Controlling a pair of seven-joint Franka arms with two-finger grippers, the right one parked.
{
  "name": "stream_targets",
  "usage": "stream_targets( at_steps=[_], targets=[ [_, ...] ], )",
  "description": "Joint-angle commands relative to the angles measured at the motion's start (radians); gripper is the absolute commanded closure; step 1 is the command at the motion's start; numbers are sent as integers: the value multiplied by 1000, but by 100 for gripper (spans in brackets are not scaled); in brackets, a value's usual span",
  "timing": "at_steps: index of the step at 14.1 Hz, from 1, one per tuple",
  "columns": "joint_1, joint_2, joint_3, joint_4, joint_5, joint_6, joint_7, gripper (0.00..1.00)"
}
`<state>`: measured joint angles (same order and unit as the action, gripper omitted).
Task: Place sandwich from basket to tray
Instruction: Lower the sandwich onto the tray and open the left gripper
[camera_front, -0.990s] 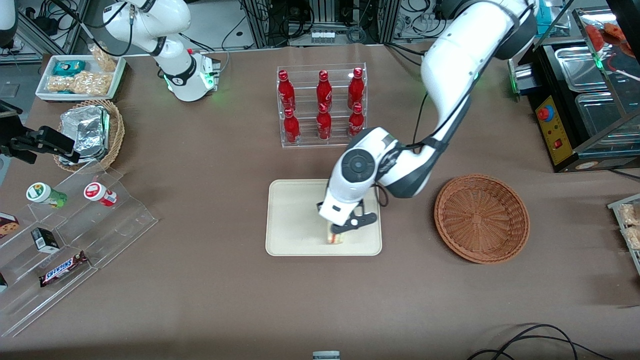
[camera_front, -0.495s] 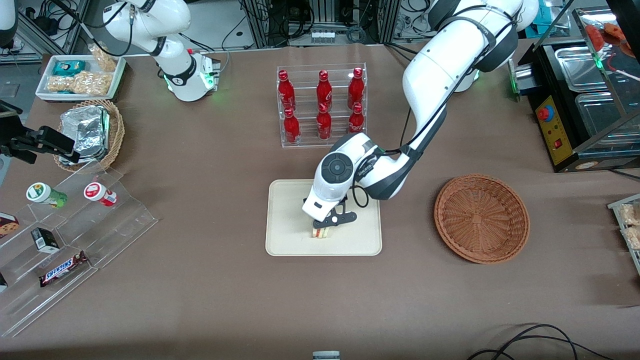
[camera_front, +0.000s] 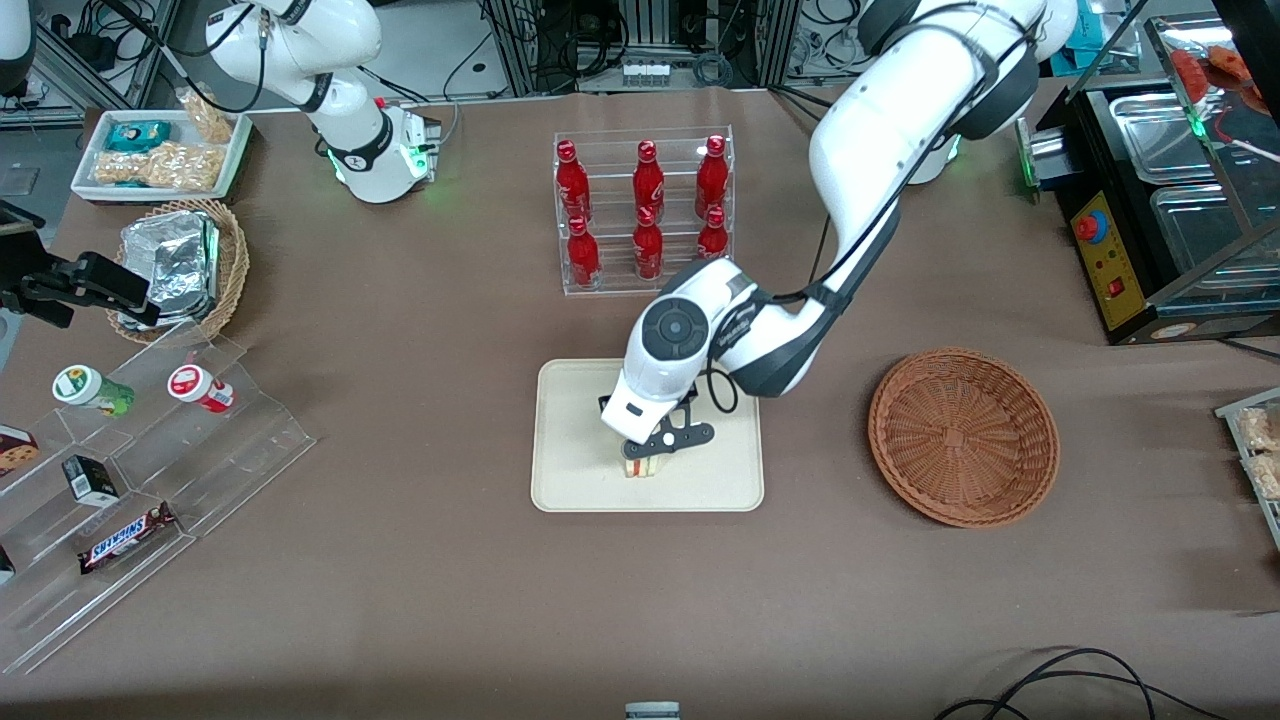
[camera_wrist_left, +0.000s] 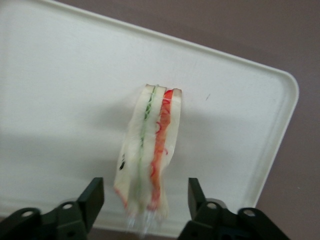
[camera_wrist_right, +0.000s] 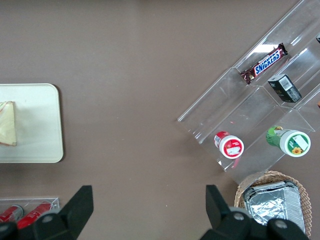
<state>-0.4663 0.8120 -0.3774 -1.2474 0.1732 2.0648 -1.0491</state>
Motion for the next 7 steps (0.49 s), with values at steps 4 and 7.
stream_targets(
  at_steps=[4, 7],
  targets=[
    [12, -318, 17, -50, 35, -329, -23, 0],
    [133, -385, 11, -78, -23, -410, -11, 0]
  ],
)
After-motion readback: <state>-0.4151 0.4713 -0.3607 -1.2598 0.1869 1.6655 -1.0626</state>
